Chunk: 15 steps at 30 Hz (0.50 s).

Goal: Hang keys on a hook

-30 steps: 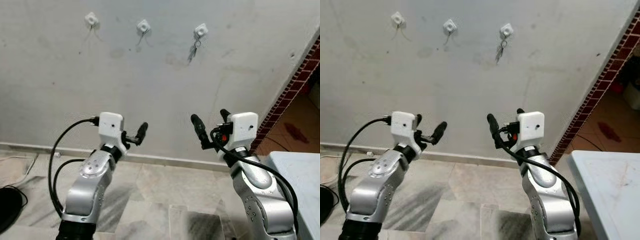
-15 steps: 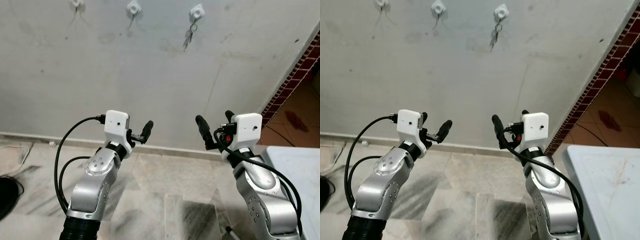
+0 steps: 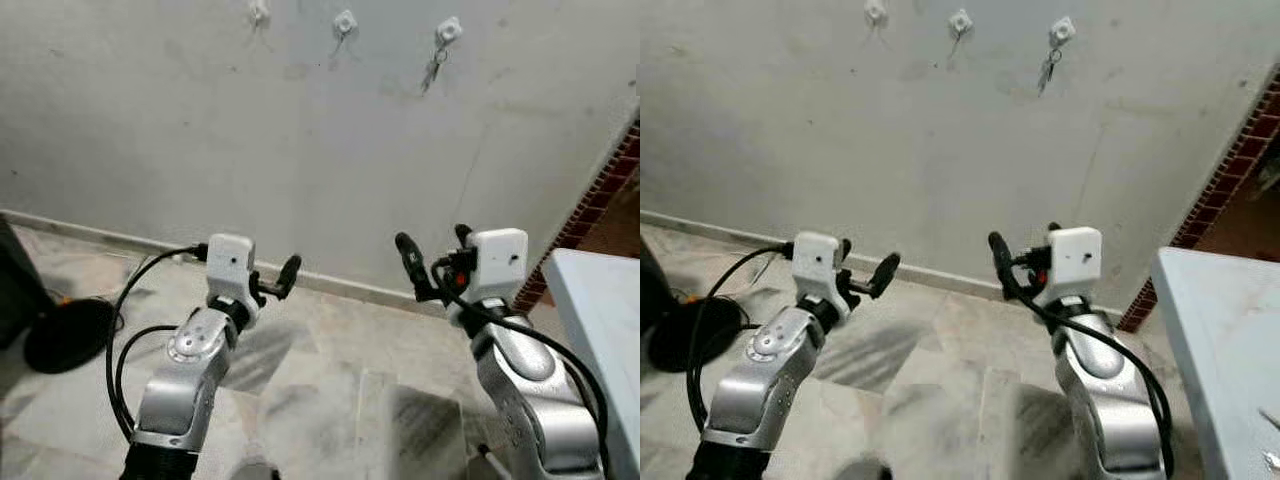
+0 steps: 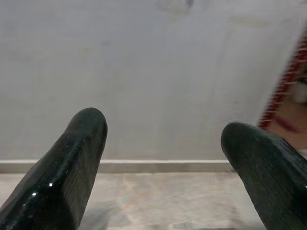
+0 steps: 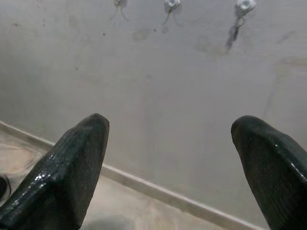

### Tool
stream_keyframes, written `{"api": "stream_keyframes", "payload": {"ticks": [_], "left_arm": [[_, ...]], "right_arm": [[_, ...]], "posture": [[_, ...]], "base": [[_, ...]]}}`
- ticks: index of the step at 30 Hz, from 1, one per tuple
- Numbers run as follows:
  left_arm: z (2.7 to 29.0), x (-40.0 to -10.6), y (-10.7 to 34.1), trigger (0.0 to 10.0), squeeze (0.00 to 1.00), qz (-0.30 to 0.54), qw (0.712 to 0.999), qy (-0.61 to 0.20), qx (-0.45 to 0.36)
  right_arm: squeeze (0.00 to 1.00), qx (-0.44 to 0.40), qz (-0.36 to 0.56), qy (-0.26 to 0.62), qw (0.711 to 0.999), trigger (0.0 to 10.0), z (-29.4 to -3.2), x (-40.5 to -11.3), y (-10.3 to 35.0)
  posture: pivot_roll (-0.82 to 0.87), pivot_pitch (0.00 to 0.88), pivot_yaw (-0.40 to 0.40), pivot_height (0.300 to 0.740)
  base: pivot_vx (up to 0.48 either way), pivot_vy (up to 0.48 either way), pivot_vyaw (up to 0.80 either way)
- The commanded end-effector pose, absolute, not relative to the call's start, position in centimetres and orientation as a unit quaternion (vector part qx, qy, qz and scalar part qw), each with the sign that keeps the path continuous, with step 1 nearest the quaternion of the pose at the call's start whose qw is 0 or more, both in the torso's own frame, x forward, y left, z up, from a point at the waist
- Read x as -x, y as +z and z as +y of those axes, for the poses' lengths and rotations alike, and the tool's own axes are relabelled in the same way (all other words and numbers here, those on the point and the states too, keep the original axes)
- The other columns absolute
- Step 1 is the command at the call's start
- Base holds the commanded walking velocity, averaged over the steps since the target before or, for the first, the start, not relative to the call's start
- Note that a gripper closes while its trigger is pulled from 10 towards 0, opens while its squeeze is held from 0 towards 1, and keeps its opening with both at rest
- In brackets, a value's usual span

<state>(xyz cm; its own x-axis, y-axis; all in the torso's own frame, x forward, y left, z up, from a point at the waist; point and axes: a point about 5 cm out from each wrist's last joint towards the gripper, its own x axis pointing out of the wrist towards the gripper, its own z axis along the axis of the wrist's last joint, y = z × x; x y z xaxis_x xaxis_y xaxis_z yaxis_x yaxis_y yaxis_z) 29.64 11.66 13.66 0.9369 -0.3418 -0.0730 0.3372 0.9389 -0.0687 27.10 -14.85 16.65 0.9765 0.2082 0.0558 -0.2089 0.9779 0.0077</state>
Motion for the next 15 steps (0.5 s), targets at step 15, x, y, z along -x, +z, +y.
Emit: {"api": "stream_keyframes", "payload": {"ticks": [15], "left_arm": [[11.67, -30.16, 14.97, 10.0, 0.0, 0.011, 0.979, -0.198, 0.043]], "right_arm": [[0.0, -0.013, -0.057, 0.084, 0.995, 10.0, -15.5, -27.33, 17.79]], "posture": [[0.06, 0.0, -0.043, 0.74]], "base": [[0.0, 0.0, 0.0]]}}
